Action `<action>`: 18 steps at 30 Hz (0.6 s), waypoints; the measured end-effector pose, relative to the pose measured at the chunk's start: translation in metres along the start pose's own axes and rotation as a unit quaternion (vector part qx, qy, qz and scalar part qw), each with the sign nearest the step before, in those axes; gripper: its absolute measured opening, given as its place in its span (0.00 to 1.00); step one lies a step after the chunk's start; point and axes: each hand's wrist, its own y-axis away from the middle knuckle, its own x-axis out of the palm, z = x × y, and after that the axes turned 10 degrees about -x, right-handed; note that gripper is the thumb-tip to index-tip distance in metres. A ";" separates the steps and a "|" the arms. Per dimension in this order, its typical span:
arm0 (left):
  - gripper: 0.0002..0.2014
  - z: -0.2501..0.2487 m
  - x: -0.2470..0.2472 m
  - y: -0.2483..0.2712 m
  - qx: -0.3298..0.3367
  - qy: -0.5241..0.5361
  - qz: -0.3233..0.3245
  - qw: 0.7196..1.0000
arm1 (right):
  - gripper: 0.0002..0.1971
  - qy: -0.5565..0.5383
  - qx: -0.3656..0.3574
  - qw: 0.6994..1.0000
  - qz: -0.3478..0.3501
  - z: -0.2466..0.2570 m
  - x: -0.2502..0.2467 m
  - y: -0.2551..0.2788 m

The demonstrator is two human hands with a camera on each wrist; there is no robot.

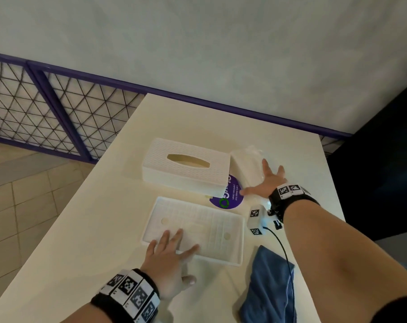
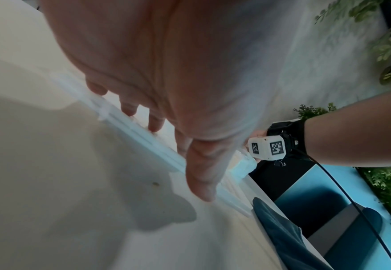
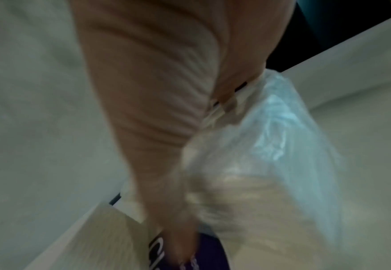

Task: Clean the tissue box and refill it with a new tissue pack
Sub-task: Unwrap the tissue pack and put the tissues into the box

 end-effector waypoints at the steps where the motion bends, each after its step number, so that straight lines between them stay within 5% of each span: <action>1: 0.37 0.000 0.000 -0.001 -0.002 0.003 -0.002 1.000 | 0.69 0.005 0.014 1.000 0.001 -0.003 0.002 0.004; 6: 0.35 0.000 -0.006 0.001 -0.002 0.044 -0.015 0.999 | 0.60 -0.065 0.062 0.992 -0.083 -0.016 0.006 0.030; 9: 0.35 0.001 -0.022 0.007 0.019 0.177 -0.065 0.982 | 0.58 -0.149 0.037 0.974 -0.165 -0.025 0.011 0.065; 11: 0.40 -0.001 -0.041 0.012 0.048 0.307 -0.096 0.946 | 0.58 -0.225 -0.018 0.953 -0.203 -0.020 0.020 0.097; 14: 0.56 -0.008 -0.071 0.026 0.078 0.520 -0.102 0.845 | 0.60 -0.313 -0.136 0.919 -0.199 0.010 0.038 0.143; 18: 0.65 -0.009 -0.105 0.049 0.085 0.639 -0.098 0.759 | 0.64 -0.315 -0.238 0.902 -0.176 0.067 0.055 0.178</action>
